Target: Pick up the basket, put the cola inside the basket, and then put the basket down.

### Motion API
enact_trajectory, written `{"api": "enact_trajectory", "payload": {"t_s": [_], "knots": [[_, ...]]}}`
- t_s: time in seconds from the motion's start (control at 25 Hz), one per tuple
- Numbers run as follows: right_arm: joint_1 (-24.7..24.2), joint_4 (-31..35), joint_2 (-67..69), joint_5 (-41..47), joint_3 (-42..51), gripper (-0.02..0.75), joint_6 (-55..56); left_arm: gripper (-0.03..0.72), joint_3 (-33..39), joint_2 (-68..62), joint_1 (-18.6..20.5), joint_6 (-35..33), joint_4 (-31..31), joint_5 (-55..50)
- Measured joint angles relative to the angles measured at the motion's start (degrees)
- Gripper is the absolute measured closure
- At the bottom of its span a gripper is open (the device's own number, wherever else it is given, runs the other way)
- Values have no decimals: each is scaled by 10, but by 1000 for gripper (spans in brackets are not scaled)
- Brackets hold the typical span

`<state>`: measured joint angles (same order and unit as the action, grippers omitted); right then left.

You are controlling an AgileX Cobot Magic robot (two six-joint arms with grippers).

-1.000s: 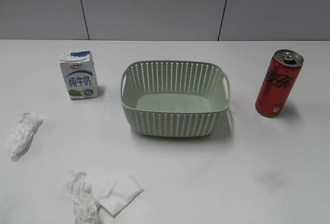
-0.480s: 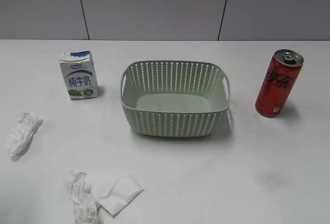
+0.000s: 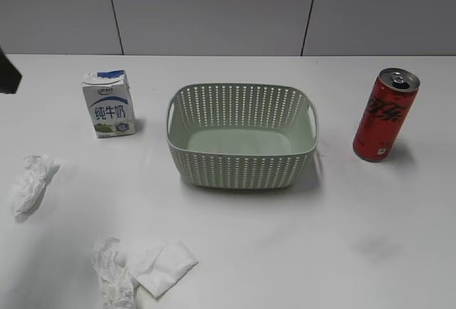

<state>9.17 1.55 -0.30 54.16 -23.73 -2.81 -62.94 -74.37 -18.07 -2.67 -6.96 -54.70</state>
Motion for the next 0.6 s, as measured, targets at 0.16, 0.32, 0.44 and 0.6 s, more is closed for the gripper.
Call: {"api": "enact_trajectory", "payload": {"t_s": [0.16,0.32,0.44,0.6], "knots": [[0,1,0,0,0,239,0,115,-60,-84,-28,10,-13,-18],[0,1,0,0,0,239,0,115,-116,-161,-65,34,-13,-25],[0,1,0,0,0,239,0,115,-165,-214,-98,67,-4,-26],[0,1,0,0,0,239,0,115,-228,-291,-135,124,35,-37]]}}
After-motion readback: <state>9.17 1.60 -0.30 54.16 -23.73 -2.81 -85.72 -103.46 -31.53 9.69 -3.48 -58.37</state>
